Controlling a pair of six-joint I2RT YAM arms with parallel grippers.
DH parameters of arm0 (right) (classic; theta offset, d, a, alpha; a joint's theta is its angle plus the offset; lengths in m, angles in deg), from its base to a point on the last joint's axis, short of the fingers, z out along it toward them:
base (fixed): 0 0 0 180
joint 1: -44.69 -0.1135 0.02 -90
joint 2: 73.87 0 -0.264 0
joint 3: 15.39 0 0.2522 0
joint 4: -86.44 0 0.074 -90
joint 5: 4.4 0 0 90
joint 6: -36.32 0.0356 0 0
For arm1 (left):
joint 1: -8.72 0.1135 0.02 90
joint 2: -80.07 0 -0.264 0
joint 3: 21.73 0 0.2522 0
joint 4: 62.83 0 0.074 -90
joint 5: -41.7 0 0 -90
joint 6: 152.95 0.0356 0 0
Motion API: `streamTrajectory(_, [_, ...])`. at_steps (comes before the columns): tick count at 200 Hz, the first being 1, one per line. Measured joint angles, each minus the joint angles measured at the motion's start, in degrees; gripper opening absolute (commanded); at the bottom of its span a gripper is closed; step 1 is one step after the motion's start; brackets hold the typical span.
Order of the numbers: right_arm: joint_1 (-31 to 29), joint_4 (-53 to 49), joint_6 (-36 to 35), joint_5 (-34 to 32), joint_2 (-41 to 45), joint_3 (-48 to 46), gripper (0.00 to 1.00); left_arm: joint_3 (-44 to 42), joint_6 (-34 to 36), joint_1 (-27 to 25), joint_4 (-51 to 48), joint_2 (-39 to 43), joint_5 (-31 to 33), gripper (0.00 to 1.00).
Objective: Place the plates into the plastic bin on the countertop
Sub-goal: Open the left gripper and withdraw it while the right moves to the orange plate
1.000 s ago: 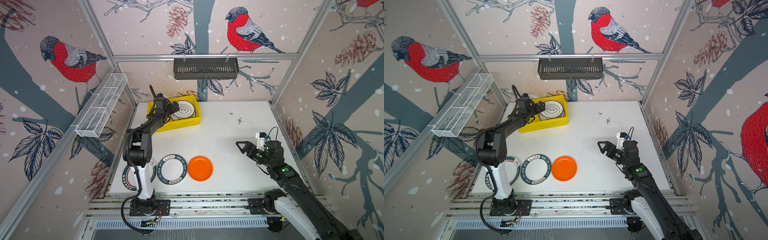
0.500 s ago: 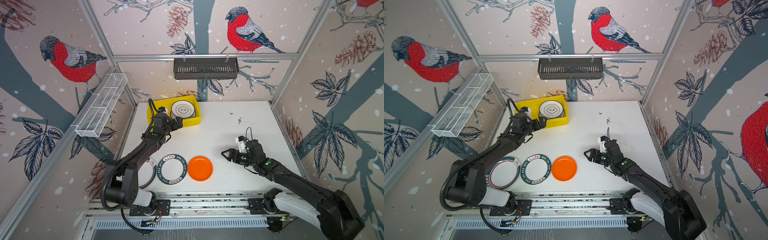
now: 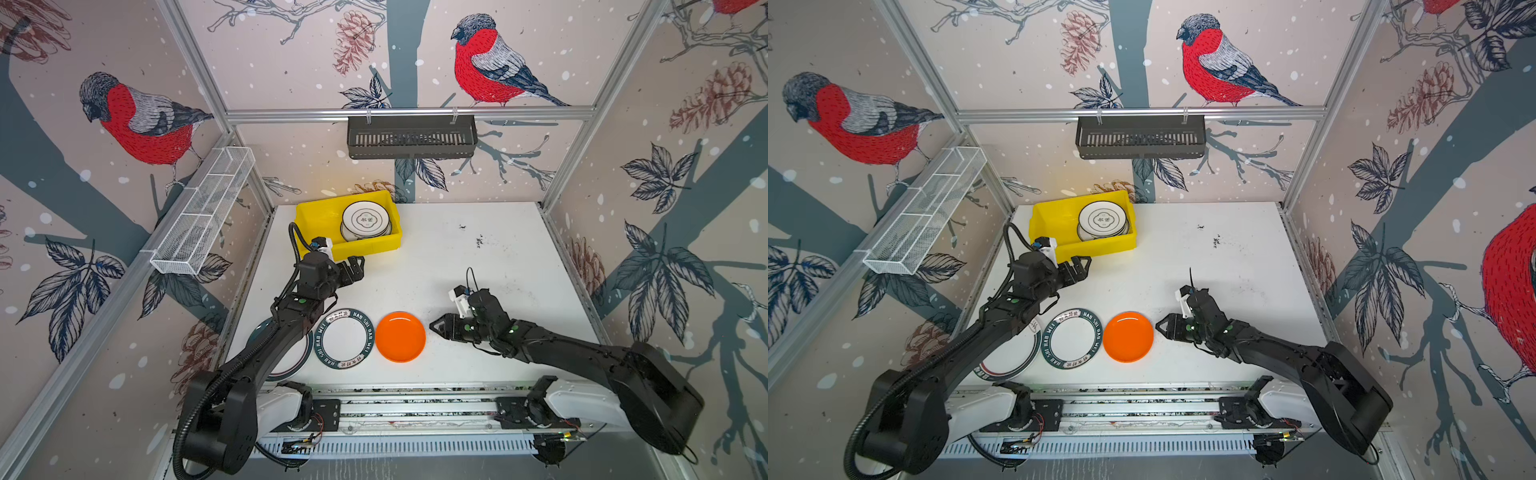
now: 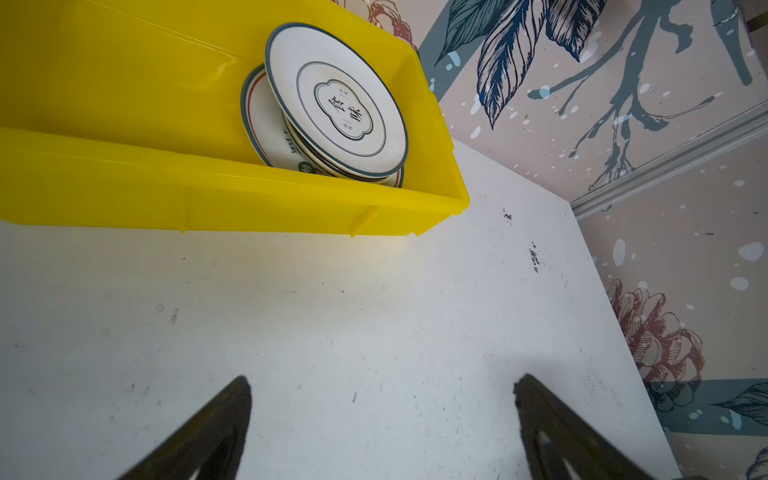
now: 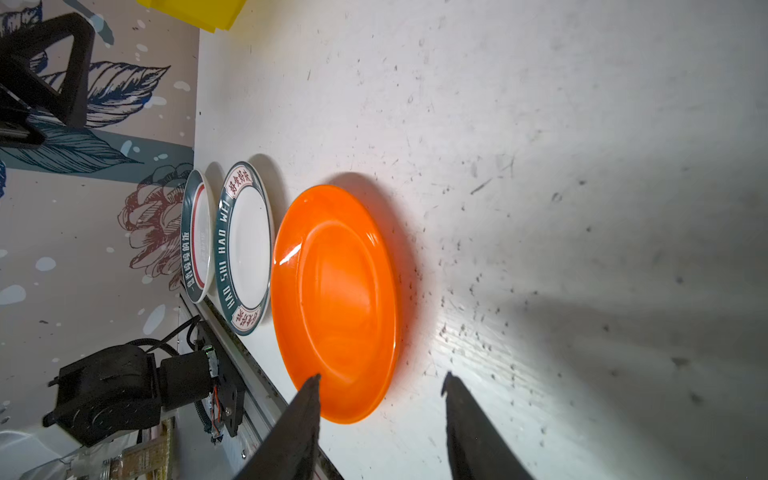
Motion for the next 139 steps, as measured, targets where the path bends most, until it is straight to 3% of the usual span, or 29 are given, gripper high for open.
streamTrajectory(58, [-1.8, 2.3, 2.5, -0.4, -5.3, 0.6, 0.44, -1.5, -1.0, 0.0, 2.5, -2.3, -2.9, 0.98])
streamTrajectory(139, [-3.6, 3.8, 3.0, -0.8, -9.8, 2.5, 0.33, -1.4, -0.9, 0.0, 2.8, -2.5, -5.2, 0.98])
